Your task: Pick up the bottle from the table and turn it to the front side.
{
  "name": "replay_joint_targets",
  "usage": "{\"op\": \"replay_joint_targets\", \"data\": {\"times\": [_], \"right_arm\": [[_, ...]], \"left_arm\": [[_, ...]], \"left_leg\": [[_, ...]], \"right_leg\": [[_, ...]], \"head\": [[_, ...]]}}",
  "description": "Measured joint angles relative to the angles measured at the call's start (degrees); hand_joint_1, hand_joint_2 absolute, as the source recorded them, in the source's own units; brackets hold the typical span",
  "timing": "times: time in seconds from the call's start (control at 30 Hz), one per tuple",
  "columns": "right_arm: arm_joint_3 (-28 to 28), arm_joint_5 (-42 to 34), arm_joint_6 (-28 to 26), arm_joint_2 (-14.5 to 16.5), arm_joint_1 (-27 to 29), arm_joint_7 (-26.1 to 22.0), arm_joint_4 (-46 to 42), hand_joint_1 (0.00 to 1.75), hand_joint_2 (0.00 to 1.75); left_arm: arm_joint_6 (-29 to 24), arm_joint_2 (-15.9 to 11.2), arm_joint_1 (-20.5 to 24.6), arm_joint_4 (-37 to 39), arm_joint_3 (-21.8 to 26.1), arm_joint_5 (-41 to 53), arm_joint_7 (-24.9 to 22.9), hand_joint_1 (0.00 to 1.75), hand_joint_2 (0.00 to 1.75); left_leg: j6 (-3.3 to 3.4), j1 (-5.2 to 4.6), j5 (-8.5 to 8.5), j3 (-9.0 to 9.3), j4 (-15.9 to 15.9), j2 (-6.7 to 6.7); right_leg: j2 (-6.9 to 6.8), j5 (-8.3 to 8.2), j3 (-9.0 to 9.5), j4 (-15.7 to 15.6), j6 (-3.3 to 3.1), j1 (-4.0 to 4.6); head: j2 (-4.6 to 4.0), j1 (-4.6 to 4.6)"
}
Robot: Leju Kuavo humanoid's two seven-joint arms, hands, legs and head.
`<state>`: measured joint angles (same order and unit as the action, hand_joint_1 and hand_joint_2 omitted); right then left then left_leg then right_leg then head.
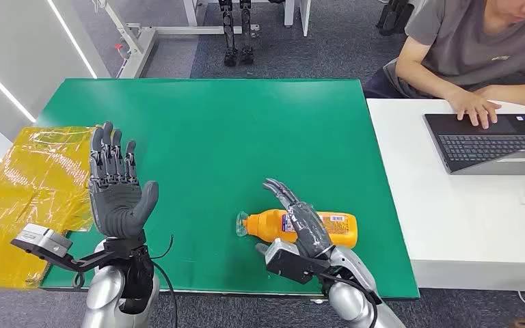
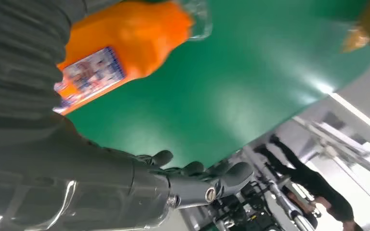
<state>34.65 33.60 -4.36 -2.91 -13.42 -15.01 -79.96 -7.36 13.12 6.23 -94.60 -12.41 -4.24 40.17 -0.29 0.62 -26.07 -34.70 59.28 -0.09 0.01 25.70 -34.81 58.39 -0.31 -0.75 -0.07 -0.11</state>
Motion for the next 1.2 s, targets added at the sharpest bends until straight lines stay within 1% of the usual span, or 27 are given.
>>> {"op": "replay_joint_targets", "data": {"times": [0.23, 0.47, 0.6, 0.8, 0.9, 1.2], "right_arm": [[0.1, 2.6, 3.2, -3.5, -3.1, 0.6, 2.2, 0.00, 1.75], [0.4, 5.0, 9.4, -6.5, -4.7, 0.9, 4.3, 0.00, 1.75], [0.9, 6.5, 12.0, -9.1, -5.7, 1.9, 5.4, 0.00, 1.75], [1.3, 6.7, 13.8, -12.5, -7.0, 2.7, 6.1, 0.00, 1.75], [1.7, 6.5, 16.0, -14.8, -7.3, 3.5, 6.2, 0.00, 1.75], [3.0, 6.9, 20.2, -23.4, -7.4, 7.4, 5.6, 0.00, 1.75]], "left_arm": [[0.6, -0.4, 0.1, 0.0, 0.0, 0.0, 0.0, 0.00, 1.75], [0.6, -0.6, 0.8, 0.2, 0.0, 0.0, 0.0, 0.00, 1.75], [0.2, -0.6, 1.5, 0.6, 0.0, -0.5, 0.0, 0.00, 1.75], [-0.1, -0.6, 2.1, 1.1, 0.0, -1.1, 0.0, 0.00, 1.75], [-0.2, -0.6, 2.1, 1.3, 0.0, -1.6, 0.0, 0.00, 1.75], [-0.5, -0.5, 2.0, 1.3, -0.2, -2.2, 0.0, 0.00, 1.75]], "left_leg": [[0.00, 0.00, 0.00, 0.02, 0.0, 0.01], [0.00, 0.00, 0.00, 0.01, 0.0, 0.01], [0.00, 0.00, 0.00, 0.00, 0.0, 0.01], [0.01, -0.01, 0.00, 0.00, 0.1, 0.01], [0.01, -0.01, 0.00, 0.00, 0.1, -0.03], [0.03, -0.02, -0.01, -0.06, 0.1, -0.12]], "right_leg": [[0.02, -0.01, 0.00, 0.0, 0.00, 0.00], [0.02, 0.00, -0.02, 0.0, 0.00, 0.00], [0.02, -0.01, -0.01, 0.0, 0.01, 0.00], [0.02, -0.02, -0.01, 0.0, 0.02, -0.01], [-0.01, -0.01, -0.02, 0.0, 0.02, -0.01], [-0.08, -0.01, -0.02, 0.0, 0.03, -0.02]], "head": [[0.00, -0.01], [0.00, -0.01], [0.00, -0.01], [0.00, -0.01], [0.00, -0.02], [0.00, 0.00]]}}
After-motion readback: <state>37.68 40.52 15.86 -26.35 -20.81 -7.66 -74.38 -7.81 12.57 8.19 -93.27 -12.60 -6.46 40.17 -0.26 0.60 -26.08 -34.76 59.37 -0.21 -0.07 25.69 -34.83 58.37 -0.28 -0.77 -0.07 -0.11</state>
